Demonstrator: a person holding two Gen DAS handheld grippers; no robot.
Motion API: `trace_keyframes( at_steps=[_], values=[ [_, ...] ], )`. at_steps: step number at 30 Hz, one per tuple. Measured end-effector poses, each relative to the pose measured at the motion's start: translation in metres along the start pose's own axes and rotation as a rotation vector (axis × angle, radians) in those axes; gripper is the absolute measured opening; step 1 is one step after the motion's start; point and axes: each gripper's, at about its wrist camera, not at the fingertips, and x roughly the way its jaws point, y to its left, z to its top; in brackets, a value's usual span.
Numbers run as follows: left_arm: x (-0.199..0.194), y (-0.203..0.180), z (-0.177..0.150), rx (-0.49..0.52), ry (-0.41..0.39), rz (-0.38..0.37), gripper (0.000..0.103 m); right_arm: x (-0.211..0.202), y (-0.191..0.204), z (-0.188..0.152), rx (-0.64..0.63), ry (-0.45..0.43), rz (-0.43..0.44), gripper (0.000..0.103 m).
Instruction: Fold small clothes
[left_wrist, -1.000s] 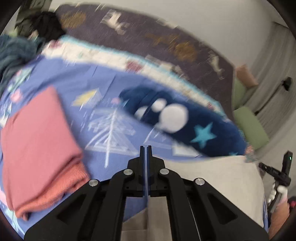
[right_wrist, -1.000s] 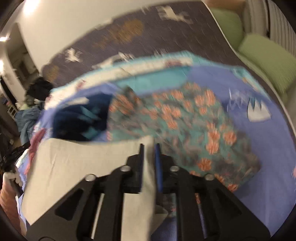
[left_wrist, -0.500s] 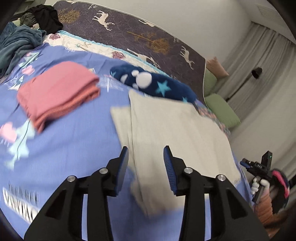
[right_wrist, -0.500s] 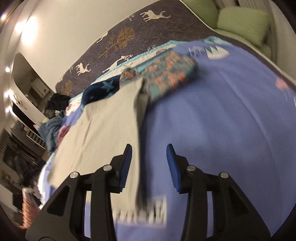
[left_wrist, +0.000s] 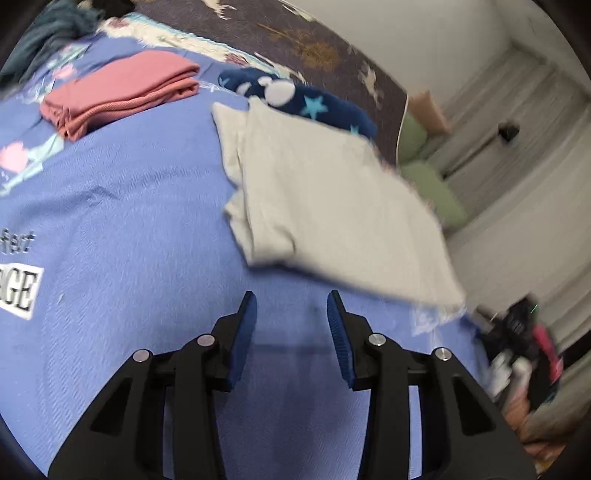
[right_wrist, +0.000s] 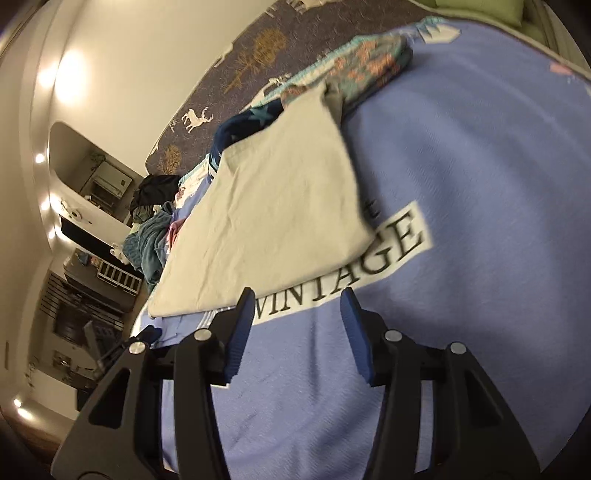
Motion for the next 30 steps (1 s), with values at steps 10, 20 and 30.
trace_keyframes(
  at_steps=[10, 20, 30],
  values=[
    [-0.023, 0.051, 0.027, -0.234, -0.201, -0.017, 0.0, 0.02, -0.006, 0.007, 0.093, -0.014, -0.009, 0.051],
    [-0.045, 0.034, -0.004, -0.244, -0.085, -0.105, 0.049, 0.016, -0.007, 0.004, 0.117, -0.025, -0.019, 0.064],
    [0.046, 0.017, 0.031, -0.293, -0.065, -0.151, 0.006, 0.051, -0.003, 0.029, 0.095, -0.109, -0.078, 0.023]
  ],
)
